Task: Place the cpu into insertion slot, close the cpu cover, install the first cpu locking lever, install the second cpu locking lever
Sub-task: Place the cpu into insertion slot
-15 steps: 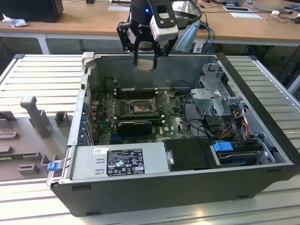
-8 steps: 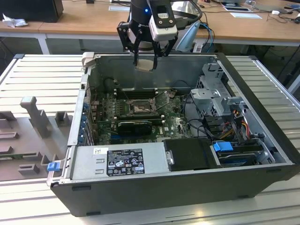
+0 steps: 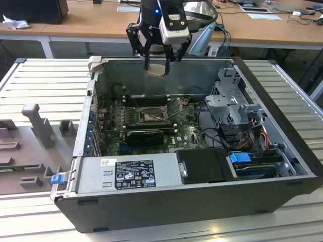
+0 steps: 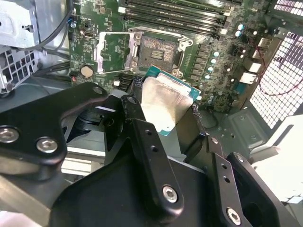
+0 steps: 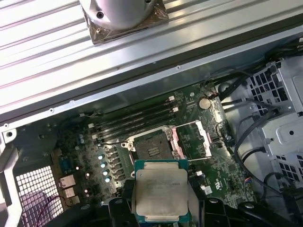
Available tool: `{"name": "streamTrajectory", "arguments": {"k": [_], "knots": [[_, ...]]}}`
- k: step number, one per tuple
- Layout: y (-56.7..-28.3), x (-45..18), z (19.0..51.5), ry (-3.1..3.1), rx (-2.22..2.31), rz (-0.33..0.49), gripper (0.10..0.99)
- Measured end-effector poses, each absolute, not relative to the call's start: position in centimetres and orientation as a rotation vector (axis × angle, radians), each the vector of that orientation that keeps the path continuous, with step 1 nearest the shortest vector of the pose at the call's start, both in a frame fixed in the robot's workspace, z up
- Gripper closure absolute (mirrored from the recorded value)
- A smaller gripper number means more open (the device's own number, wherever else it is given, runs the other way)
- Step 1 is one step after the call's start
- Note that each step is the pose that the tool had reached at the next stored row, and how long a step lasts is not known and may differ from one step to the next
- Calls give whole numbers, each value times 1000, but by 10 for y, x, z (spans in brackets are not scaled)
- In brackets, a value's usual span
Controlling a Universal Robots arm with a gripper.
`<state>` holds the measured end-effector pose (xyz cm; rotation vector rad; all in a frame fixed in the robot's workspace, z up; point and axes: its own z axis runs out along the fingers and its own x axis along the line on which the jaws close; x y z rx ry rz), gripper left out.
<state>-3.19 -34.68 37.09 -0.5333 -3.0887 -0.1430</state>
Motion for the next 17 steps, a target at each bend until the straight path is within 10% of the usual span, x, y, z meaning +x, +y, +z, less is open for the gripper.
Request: {"name": "streamTrajectory", "arguments": {"k": [17], "knots": [[-347, -32, 370, -3049, -752, -143, 557]]}}
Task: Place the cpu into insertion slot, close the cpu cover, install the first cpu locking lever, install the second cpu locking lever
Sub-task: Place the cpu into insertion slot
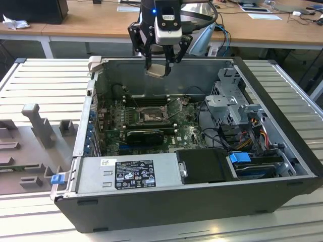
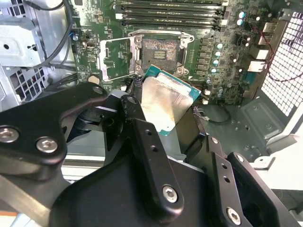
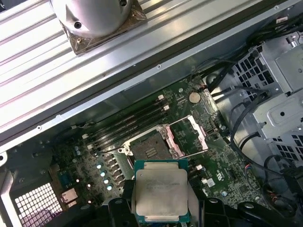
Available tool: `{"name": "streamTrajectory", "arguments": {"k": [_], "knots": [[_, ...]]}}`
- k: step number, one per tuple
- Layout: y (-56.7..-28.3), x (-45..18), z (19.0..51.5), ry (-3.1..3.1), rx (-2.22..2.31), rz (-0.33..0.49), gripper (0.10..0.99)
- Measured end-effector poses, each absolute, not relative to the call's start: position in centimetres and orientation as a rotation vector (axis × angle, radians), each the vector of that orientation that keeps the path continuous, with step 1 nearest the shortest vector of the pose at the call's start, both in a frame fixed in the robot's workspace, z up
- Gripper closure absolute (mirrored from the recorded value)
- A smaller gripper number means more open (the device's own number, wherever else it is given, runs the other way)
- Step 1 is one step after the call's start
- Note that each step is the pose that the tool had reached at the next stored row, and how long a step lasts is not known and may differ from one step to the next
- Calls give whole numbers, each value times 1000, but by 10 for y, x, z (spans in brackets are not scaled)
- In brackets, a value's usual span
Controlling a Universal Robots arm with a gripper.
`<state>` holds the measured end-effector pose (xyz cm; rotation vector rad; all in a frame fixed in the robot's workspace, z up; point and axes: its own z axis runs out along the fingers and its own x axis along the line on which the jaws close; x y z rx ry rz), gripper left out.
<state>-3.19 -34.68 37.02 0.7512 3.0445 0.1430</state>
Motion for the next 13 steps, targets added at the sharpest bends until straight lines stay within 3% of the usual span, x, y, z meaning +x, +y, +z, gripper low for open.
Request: {"name": "streamTrajectory", "arguments": {"k": [13], "knots": [[-347, -32, 370, 3015, 852, 143, 557]]}}
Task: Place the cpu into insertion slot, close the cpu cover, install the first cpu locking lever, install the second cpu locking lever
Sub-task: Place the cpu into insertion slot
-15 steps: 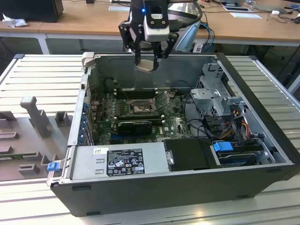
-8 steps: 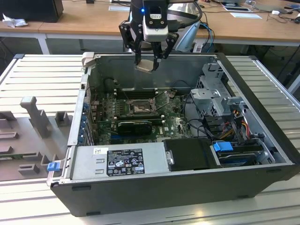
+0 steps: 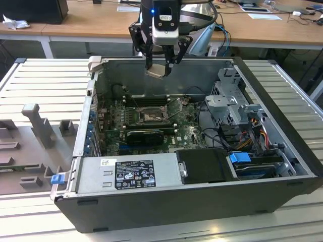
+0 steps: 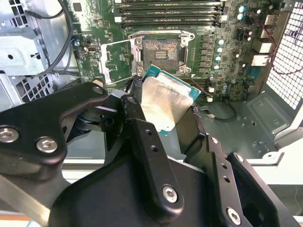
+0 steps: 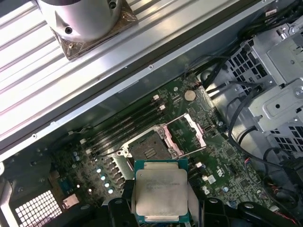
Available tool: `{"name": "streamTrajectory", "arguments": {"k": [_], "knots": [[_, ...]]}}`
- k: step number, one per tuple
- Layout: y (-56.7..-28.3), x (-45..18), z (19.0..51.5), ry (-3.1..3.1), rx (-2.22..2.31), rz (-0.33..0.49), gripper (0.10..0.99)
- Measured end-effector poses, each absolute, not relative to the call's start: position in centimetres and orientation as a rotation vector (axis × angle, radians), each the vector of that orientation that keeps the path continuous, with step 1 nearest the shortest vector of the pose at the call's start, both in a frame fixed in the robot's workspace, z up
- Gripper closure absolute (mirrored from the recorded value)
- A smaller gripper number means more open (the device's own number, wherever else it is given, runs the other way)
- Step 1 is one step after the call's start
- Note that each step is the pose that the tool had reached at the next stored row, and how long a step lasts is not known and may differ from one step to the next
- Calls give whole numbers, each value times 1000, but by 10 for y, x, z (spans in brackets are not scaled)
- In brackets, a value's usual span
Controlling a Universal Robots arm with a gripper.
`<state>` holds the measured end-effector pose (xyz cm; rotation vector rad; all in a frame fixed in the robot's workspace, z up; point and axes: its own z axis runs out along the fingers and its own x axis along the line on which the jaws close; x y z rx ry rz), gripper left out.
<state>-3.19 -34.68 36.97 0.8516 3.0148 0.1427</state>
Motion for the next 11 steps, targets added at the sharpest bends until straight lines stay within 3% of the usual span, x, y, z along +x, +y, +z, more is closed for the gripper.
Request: {"name": "streamTrajectory", "arguments": {"k": [11], "knots": [[-347, -32, 369, 2941, 1061, 142, 557]]}}
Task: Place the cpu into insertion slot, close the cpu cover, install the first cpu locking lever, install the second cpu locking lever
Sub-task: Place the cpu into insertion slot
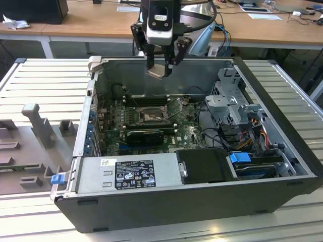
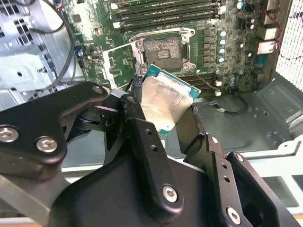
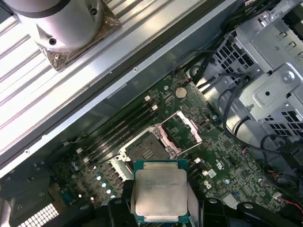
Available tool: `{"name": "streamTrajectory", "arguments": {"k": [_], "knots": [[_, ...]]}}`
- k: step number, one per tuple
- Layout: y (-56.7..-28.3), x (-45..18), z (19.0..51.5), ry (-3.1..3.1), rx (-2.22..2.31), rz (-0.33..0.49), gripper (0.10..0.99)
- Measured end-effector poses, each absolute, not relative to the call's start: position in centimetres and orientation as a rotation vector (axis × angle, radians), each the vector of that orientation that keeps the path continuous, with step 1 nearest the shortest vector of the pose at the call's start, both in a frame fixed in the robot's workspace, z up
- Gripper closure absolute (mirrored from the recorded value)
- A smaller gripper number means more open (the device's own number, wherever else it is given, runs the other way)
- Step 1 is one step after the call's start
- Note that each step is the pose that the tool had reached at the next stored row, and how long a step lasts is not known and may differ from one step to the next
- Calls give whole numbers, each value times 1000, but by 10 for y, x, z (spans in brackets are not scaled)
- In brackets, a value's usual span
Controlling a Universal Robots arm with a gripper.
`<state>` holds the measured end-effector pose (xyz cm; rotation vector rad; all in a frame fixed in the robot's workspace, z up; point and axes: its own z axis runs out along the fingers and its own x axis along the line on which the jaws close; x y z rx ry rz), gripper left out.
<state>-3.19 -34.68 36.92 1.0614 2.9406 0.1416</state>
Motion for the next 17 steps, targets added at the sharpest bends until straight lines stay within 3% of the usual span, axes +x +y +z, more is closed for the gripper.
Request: {"name": "streamTrajectory", "arguments": {"k": [17], "knots": [[-347, -34, 364, 2841, 1287, 139, 557]]}}
